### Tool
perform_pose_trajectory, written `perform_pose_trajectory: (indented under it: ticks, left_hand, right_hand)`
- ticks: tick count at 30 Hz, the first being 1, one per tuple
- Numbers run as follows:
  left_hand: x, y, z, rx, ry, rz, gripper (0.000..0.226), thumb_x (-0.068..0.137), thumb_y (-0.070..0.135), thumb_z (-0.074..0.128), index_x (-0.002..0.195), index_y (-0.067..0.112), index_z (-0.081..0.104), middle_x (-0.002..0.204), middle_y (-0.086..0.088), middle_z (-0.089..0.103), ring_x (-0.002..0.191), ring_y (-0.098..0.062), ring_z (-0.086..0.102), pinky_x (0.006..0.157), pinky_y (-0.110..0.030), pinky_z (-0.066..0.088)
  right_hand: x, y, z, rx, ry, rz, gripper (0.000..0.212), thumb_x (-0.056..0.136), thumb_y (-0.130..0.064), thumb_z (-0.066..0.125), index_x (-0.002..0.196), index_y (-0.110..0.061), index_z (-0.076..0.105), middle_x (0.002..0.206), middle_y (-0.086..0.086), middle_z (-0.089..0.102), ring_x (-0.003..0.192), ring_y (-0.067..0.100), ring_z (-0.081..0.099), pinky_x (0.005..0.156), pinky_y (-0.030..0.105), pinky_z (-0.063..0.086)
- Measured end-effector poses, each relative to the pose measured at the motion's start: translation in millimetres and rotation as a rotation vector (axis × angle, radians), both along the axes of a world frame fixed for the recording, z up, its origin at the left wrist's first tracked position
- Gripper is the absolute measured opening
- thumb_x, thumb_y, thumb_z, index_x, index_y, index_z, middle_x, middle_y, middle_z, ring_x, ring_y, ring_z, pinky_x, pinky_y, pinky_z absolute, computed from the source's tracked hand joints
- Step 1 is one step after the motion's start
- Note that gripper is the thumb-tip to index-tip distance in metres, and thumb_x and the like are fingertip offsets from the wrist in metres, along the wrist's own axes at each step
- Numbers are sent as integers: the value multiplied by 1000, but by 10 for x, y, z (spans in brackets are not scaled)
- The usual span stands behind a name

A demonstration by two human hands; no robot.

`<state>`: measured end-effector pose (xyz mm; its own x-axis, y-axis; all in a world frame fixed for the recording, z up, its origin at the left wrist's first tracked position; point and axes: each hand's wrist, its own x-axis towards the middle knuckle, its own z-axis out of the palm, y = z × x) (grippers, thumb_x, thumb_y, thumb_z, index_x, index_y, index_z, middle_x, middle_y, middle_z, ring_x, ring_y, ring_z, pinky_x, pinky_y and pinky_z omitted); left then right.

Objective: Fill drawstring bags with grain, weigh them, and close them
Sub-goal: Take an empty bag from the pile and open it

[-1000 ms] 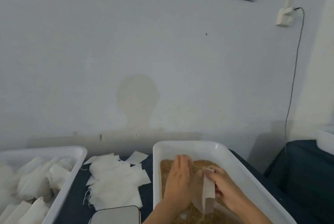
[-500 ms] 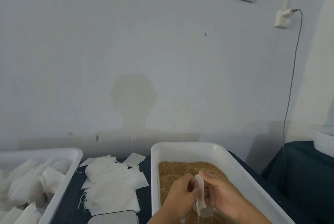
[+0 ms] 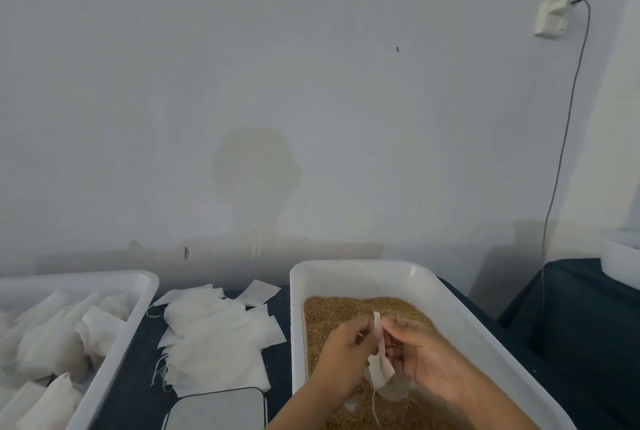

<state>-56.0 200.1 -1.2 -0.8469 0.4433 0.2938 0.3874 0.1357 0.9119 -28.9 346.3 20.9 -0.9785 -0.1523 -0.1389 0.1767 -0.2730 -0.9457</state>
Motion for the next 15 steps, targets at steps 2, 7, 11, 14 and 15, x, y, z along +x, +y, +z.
perform_pose_trajectory:
  ticks: [2, 7, 11, 14, 15]
  left_hand:
    - [1, -9, 13, 17, -26, -13, 30, 100, 19, 43, 73, 18, 57, 66, 13, 59, 64, -3, 51, 64, -21, 41]
    - [-19, 11, -18, 26, -68, -1, 26, 98, 14, 44, 74, 16, 54, 73, 4, 56, 71, -12, 50, 69, -30, 41]
    - [-31, 14, -7, 94, -130, 57, 18, 95, 7, 45, 77, 10, 47, 76, -4, 49, 73, -19, 47, 69, -33, 41]
    - [-39, -18, 39, 250, -233, 86, 18, 97, 4, 36, 90, 6, 53, 86, -10, 53, 78, -19, 52, 68, -26, 47]
    - [-36, -30, 55, 299, -258, 106, 22, 97, 4, 35, 92, 7, 56, 86, -8, 55, 78, -16, 53, 67, -23, 47]
  right_hand:
    - [4, 1, 3, 15, 14, 24, 20, 85, -13, 60, 95, 5, 60, 77, 18, 58, 65, 23, 52, 62, 32, 53]
    - [18, -16, 27, 3, 17, 30, 15, 80, -9, 64, 87, 3, 59, 71, 14, 59, 60, 21, 54, 57, 30, 53]
    - [-8, -33, 0, 81, -8, -58, 29, 79, -21, 65, 97, 1, 56, 74, 9, 61, 64, 19, 55, 59, 28, 48]
    - [-35, -25, -51, 202, -80, -149, 38, 84, -34, 57, 100, 0, 58, 79, 8, 63, 71, 20, 57, 59, 27, 46]
    - [-39, -18, -61, 229, -99, -163, 39, 87, -36, 54, 103, 0, 59, 79, 8, 63, 71, 20, 57, 59, 27, 46]
